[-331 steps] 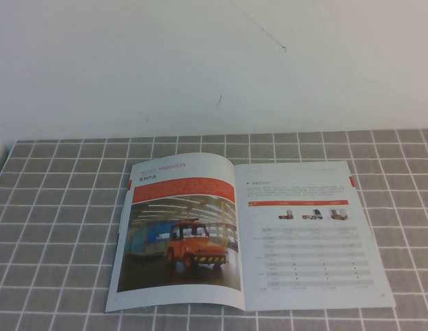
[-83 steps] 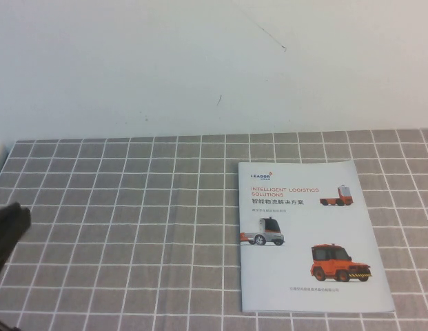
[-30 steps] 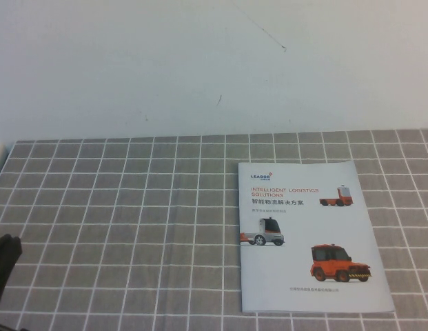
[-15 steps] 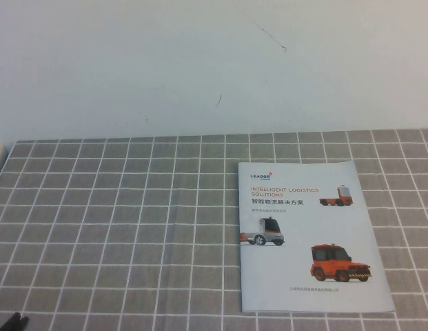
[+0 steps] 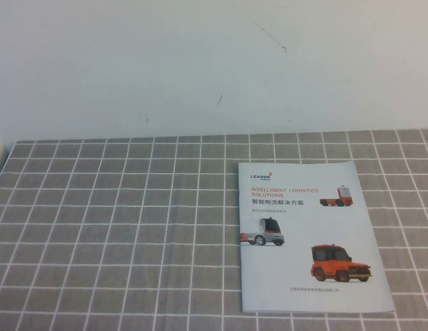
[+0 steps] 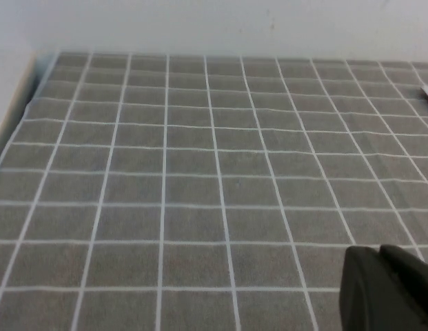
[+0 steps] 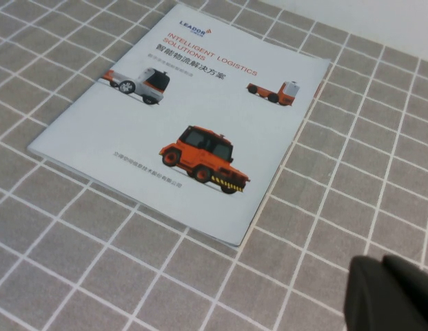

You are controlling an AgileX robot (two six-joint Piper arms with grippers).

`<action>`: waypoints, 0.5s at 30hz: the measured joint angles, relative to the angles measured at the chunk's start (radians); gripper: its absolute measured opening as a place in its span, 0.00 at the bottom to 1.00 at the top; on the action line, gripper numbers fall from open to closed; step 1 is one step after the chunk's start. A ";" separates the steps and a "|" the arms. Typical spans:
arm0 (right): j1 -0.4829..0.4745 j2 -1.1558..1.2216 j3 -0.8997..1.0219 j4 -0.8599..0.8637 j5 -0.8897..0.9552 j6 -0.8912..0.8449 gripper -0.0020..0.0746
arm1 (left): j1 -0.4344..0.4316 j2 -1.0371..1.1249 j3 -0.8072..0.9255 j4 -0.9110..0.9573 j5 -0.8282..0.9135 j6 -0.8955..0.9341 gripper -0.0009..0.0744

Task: Close book
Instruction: 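Close the open booklet and leave it lying on the table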

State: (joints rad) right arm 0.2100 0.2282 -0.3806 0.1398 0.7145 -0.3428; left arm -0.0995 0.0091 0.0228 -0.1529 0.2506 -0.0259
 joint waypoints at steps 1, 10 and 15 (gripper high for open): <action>0.000 0.000 0.000 0.000 0.000 0.000 0.02 | 0.000 -0.008 0.000 0.015 0.042 -0.034 0.01; 0.000 0.000 0.000 0.000 0.000 0.000 0.02 | 0.002 -0.020 -0.004 0.051 0.065 -0.012 0.01; 0.000 0.000 0.000 0.002 0.000 0.000 0.02 | 0.002 -0.021 -0.004 0.056 0.066 -0.007 0.01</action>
State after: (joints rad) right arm 0.2100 0.2282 -0.3806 0.1420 0.7145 -0.3428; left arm -0.0977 -0.0123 0.0189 -0.0971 0.3170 -0.0331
